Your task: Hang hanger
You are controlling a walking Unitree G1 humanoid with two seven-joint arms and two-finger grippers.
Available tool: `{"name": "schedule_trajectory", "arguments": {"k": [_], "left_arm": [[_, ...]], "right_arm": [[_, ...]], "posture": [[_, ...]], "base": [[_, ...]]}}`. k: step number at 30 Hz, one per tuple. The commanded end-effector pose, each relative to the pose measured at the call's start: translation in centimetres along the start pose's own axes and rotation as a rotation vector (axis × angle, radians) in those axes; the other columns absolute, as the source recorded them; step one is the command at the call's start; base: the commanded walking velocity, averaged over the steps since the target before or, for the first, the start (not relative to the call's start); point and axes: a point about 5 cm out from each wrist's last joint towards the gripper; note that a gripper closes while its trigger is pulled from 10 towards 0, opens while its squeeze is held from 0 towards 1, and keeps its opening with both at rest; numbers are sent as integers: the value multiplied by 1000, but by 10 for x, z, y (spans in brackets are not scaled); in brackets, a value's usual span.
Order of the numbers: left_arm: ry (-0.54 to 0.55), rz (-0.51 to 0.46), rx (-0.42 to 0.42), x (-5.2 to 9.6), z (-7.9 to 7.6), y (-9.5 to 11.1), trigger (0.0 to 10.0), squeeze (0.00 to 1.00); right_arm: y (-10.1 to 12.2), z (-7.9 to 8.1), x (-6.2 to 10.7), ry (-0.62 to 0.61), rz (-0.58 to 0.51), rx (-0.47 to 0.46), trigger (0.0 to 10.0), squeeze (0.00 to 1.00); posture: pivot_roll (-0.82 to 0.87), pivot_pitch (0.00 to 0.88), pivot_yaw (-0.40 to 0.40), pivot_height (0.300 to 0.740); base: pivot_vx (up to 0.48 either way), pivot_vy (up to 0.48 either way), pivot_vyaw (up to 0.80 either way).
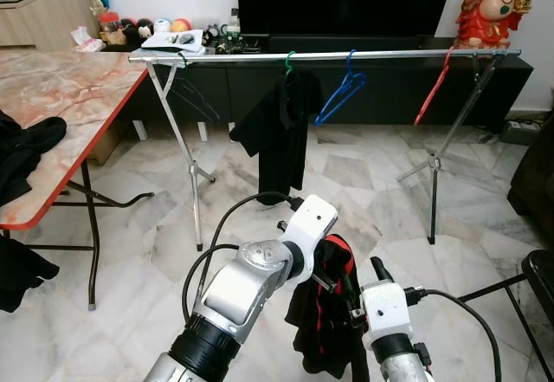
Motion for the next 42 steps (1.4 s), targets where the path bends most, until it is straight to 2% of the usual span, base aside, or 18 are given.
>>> {"name": "schedule_trajectory", "arguments": {"k": [1,2,4,5,6,7,8,11,16,17,21,26,31,36,42], "left_arm": [[-25,-19,5,1,-3,3,10000,0],[-25,-19,4,1,-3,3,10000,0],[-25,-19,5,1,-3,3,10000,0],[-25,-19,5,1,-3,3,10000,0],[-25,-19,5,1,-3,3,10000,0],[-25,-19,5,1,-3,3,10000,0],[-26,-19,5,1,-3,3,10000,0],[-26,-19,5,1,-3,3,10000,0],[-28,-17,5,1,-3,2,10000,0],[-29,-16,4,1,-3,2,10000,0],[-30,-15,4,1,-3,2,10000,0],[-30,-15,5,1,-3,2,10000,0],[-29,-16,7,1,-3,2,10000,0],[-30,-18,8,1,-3,2,10000,0],[-29,-19,9,1,-3,2,10000,0]], "right_arm": [[-5,3,-1,-9,23,-72,10000,1000],[-8,5,-2,-8,44,-150,10000,1000],[-13,8,-2,-9,70,-225,10000,1000],[-13,8,-2,-9,70,-225,10000,1000],[-15,10,-2,4,89,-271,10000,114],[-17,12,-1,21,97,-291,10000,0],[-19,15,0,51,111,-324,10000,0],[-21,16,3,71,116,-331,10000,0],[-20,15,4,103,102,-274,10000,0],[-18,14,3,128,86,-222,10000,0],[-13,15,0,210,63,-144,10000,0],[-15,16,-3,251,76,-155,10000,0],[-11,14,-8,224,53,-133,10000,0],[-10,0,-17,69,37,-79,10000,0],[-8,-9,-16,-4,18,-22,10000,0]], "posture": [[118,59,41,740],[118,59,41,740],[120,59,42,740],[120,59,42,740],[119,59,42,740],[119,59,42,740],[120,59,43,740],[120,59,44,740],[119,58,48,740],[120,60,49,740],[119,60,51,740],[122,63,51,740],[122,67,51,740],[125,69,50,740],[125,71,49,740]], "base": [[0,0,0],[0,0,0],[0,0,0],[0,0,0],[0,0,0],[0,0,0],[0,0,0],[0,0,0],[0,0,0],[0,0,0],[0,0,0],[0,0,0],[0,0,0],[0,0,0],[0,0,0]]}}
Point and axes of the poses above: a point about 5 cm out from each wrist's last joint towards the gripper, its own x axis pointing back from the gripper into the wrist, its own y axis along the axis of the wrist's last joint, z = x × y, and after that the axes turned 7 degrees about -x, right-handed
